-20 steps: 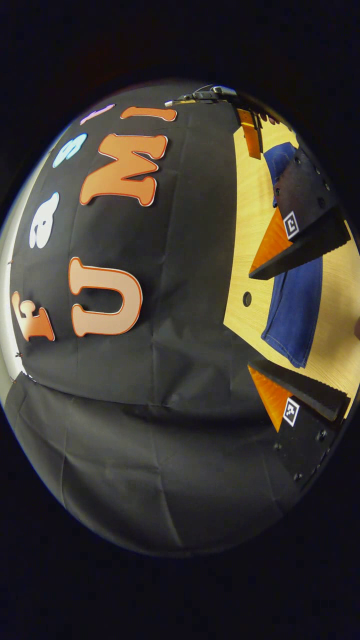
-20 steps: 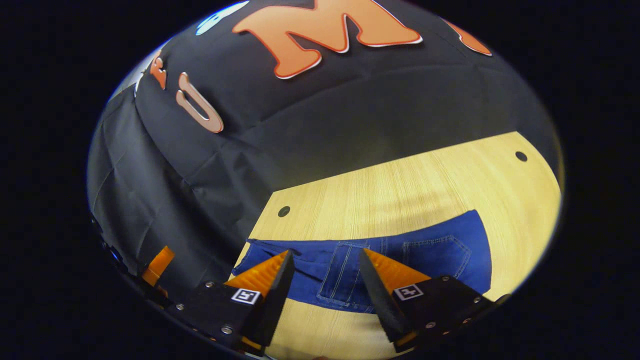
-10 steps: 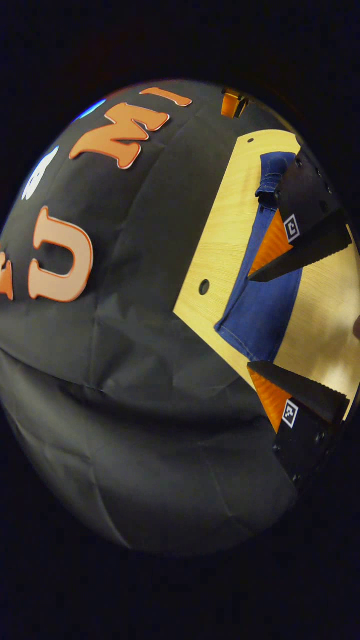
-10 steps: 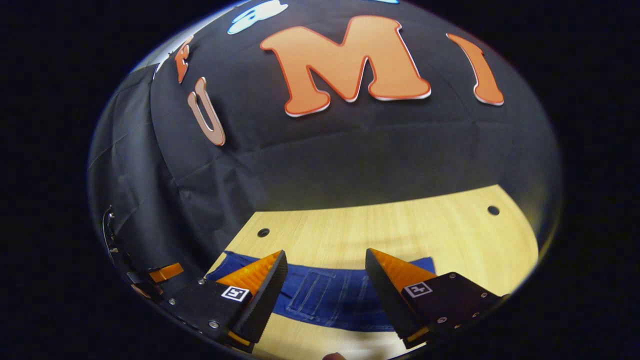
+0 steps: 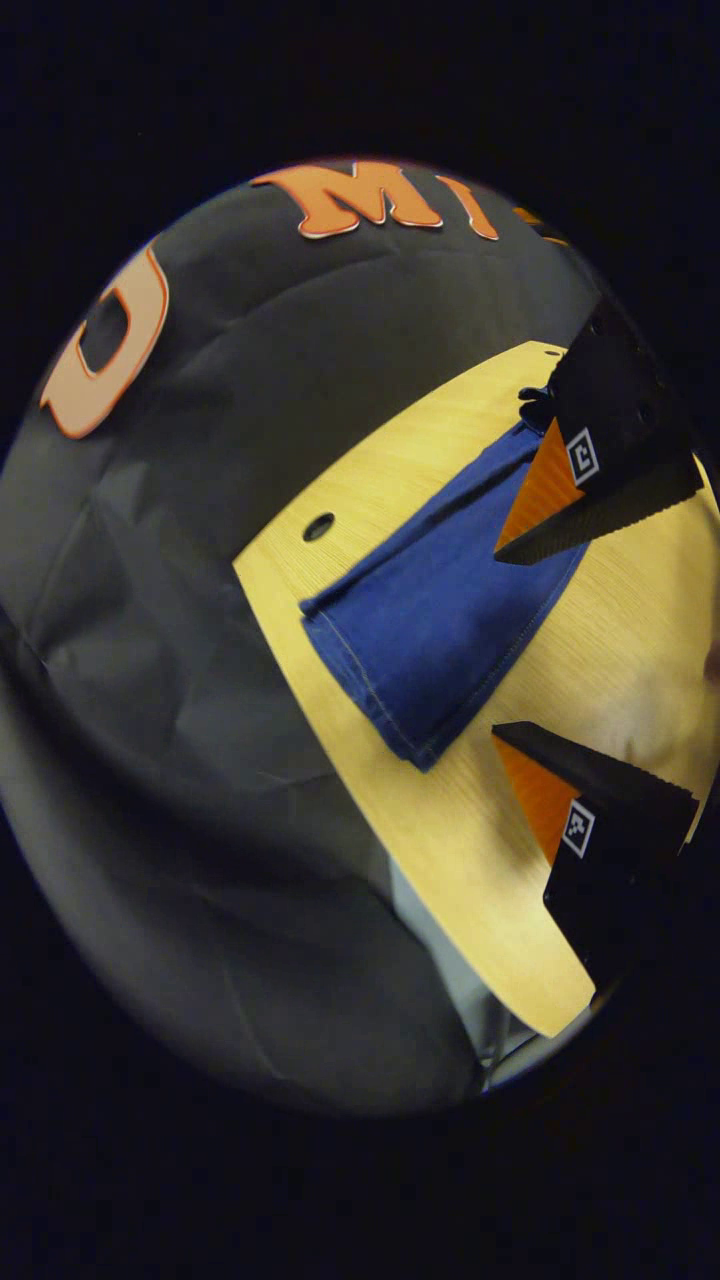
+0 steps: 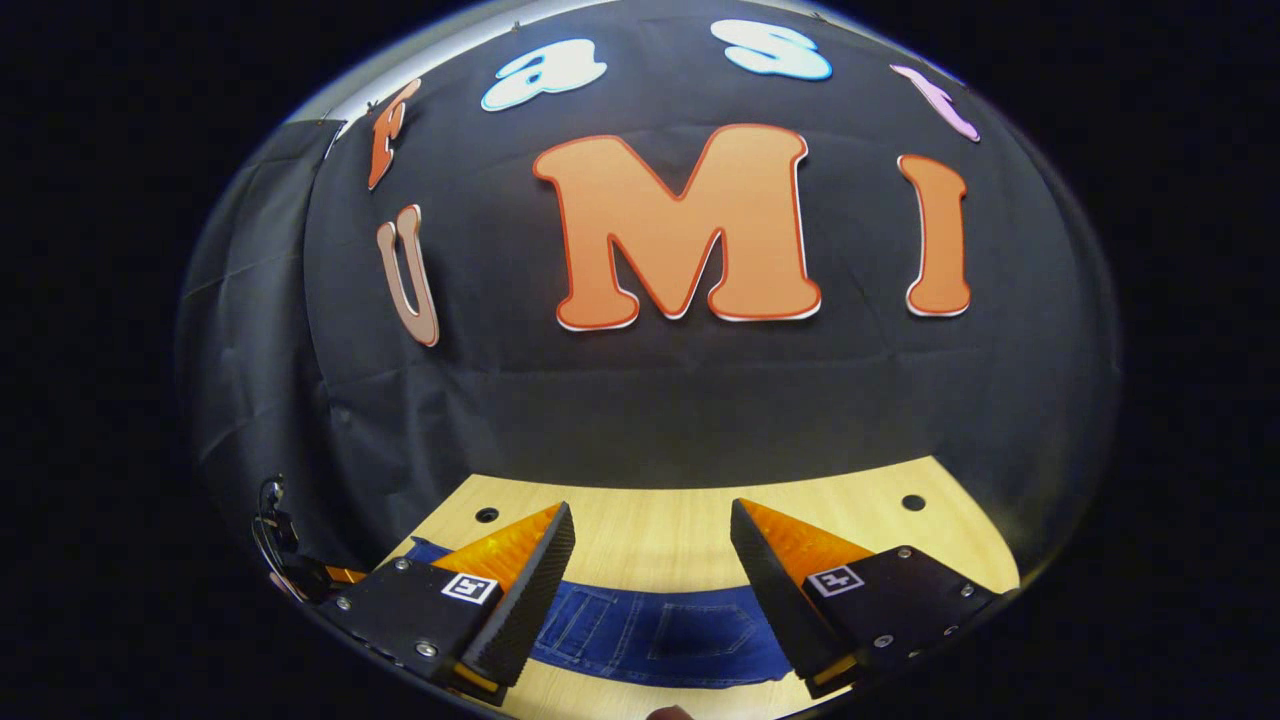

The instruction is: Grasp the waist and the cuffs of the jeans and fold them to make the two legs overlap; first hold the waist and fold one-third of the jeans toward the cuffs, then hold the cuffs and fold the remaining one-third in the same direction to finish folding.

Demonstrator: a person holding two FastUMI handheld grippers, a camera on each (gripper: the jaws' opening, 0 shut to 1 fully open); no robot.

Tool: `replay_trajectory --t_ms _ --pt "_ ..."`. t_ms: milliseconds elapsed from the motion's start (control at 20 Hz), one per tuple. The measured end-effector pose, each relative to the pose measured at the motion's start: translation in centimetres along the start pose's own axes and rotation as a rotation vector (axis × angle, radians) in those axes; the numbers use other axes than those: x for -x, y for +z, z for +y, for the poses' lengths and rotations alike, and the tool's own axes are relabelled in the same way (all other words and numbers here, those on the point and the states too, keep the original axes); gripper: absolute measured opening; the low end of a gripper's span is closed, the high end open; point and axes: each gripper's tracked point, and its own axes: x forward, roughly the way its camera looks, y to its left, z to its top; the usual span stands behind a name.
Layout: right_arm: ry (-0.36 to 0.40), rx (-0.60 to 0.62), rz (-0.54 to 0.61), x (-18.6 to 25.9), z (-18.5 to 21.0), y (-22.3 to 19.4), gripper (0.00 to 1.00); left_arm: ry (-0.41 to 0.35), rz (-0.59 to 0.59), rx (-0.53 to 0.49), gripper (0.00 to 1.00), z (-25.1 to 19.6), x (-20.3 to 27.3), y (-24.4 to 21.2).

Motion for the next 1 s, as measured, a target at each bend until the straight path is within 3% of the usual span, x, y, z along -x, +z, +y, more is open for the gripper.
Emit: replay_trajectory --t_ms 350,650,1000 --pt "-0.077 -0.008 -0.049 1.9 -1.2 2.2 0.96 -0.027 0.058 0.185 0.98 1.9 -2.4 0.4" --pt "-0.144 -0.001 -0.049 3.6 -1.8 2.0 0.96 -0.127 0.049 0.287 0.95 0.8 -4.2 2.8" --pt "-0.149 -0.044 -0.047 4.3 -3.1 2.6 1.0 -0.254 -0.01 0.396 0.86 -0.5 -6.1 4.2"
